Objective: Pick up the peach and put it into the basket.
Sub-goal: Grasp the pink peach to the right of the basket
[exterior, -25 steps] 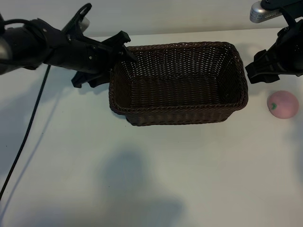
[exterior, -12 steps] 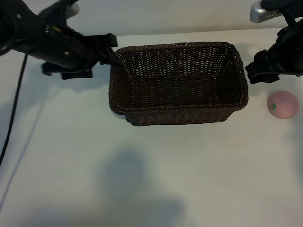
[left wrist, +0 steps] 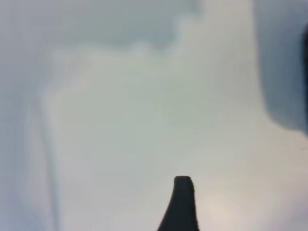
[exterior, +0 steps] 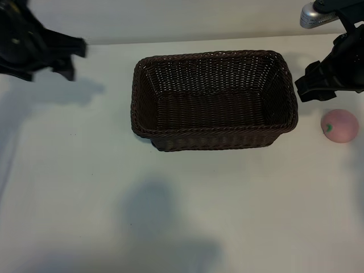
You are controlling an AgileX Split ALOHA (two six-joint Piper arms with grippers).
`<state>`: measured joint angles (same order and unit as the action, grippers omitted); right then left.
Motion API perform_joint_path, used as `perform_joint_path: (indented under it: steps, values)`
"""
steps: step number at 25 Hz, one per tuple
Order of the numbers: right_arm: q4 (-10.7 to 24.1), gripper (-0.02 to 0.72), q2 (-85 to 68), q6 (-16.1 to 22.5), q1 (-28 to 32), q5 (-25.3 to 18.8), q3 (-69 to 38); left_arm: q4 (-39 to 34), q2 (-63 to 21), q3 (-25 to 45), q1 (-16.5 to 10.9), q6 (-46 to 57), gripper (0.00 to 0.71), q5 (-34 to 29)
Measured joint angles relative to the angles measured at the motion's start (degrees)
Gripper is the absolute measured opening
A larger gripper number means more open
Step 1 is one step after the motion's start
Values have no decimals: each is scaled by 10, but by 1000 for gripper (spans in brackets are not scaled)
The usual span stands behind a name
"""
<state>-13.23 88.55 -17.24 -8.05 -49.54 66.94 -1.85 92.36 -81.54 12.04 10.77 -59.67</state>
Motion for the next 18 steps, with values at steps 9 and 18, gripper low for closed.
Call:
perform_joint_path:
  steps: [9, 18]
  values:
    - [0, 565, 0, 0, 0, -4, 0, -5, -126, -3, -156, -69, 617, -57]
    - [0, 565, 0, 0, 0, -4, 0, 126, -250, -3, -251, -194, 598, -73]
